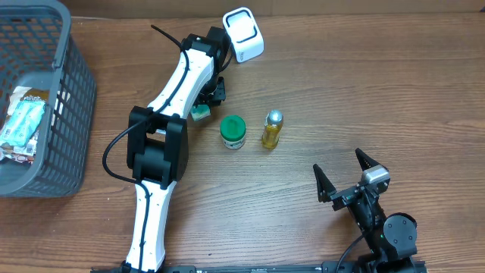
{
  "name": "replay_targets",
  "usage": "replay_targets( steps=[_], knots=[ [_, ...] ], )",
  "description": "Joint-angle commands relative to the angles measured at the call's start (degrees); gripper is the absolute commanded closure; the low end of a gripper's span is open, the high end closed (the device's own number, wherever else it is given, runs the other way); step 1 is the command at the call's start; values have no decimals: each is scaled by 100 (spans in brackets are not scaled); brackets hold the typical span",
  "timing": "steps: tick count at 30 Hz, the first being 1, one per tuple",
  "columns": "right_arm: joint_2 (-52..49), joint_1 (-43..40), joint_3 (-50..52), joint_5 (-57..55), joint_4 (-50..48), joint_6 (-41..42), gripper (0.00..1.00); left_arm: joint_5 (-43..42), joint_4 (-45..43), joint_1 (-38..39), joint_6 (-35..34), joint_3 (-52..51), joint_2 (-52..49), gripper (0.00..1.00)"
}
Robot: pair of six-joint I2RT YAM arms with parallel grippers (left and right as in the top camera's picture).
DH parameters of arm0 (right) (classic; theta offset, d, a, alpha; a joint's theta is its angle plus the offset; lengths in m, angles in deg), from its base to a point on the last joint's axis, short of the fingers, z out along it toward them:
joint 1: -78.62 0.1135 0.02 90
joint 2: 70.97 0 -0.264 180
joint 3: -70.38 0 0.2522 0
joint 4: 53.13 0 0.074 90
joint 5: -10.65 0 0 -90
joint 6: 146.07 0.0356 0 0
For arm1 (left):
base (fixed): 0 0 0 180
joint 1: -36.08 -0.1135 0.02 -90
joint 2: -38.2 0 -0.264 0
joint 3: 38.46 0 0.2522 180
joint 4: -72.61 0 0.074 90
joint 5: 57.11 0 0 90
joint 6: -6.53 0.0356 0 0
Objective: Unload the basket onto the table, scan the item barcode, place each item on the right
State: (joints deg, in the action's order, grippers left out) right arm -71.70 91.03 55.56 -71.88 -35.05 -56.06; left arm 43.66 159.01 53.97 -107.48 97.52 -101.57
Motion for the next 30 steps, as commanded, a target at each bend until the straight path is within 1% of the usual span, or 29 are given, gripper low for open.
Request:
replay_targets(
  steps=[1, 30],
  knots=[
    [33, -15, 59, -11, -13, 13, 0, 15, -2, 13, -44, -61, -52, 61],
    [33, -15, 59, -9, -13, 13, 0, 17, -76, 7, -42, -61, -52, 60]
  ],
)
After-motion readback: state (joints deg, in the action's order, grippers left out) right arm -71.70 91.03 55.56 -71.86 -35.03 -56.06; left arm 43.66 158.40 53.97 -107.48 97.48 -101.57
